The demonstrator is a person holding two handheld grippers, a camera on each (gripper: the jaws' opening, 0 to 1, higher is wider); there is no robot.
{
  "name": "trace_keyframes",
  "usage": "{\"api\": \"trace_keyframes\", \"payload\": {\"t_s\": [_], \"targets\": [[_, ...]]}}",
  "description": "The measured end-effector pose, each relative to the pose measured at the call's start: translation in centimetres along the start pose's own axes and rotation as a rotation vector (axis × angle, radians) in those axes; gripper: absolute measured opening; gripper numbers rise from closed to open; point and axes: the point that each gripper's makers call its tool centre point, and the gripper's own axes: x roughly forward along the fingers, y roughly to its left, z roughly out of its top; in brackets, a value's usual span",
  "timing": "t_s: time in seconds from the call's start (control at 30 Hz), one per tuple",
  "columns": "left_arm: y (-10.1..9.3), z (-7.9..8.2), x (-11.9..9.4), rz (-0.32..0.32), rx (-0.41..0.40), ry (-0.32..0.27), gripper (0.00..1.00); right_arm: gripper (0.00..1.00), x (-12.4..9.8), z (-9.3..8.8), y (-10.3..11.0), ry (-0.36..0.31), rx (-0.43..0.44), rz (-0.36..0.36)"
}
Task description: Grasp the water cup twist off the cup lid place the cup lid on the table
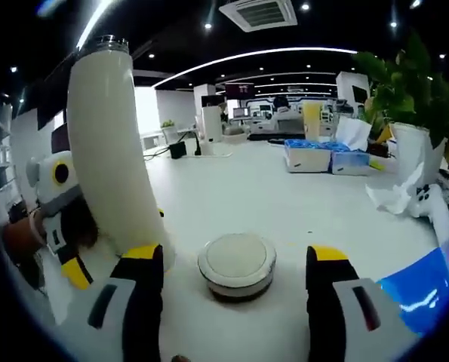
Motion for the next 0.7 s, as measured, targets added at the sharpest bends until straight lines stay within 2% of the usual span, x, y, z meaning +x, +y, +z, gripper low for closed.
{"api": "trace_keyframes", "payload": {"t_s": [0.03,0.1,0.23,0.37,0.43,0.53,0.7], "targets": [[0.2,0.3,-0.2,0.024,0.018,-0.014,0.89,0.8,-0.2,0.2,0.2,-0.006,-0.018,0.003],[-0.1,1.0,-0.6,0.027,-0.012,-0.041,0.89,0.8,-0.5,0.4,0.5,-0.008,-0.035,0.004],[-0.7,2.0,-1.6,0.026,-0.133,-0.088,0.89,0.81,-1.2,0.8,0.8,-0.022,-0.037,0.01],[-0.7,1.8,-3.0,0.072,-0.146,-0.087,0.9,0.83,-2.7,1.9,1.2,-0.053,-0.043,0.016],[-0.4,1.6,-4.2,0.116,-0.187,-0.069,0.9,0.83,-3.6,2.8,1.3,-0.078,-0.052,0.013],[-0.4,2.2,-5.8,0.166,-0.21,-0.077,0.9,0.85,-5.4,3.8,1.6,-0.108,-0.065,0.013],[-1.9,2.3,-8.5,0.239,-0.212,-0.024,0.89,0.86,-8.1,4.5,2.4,-0.13,-0.102,0.03]]}}
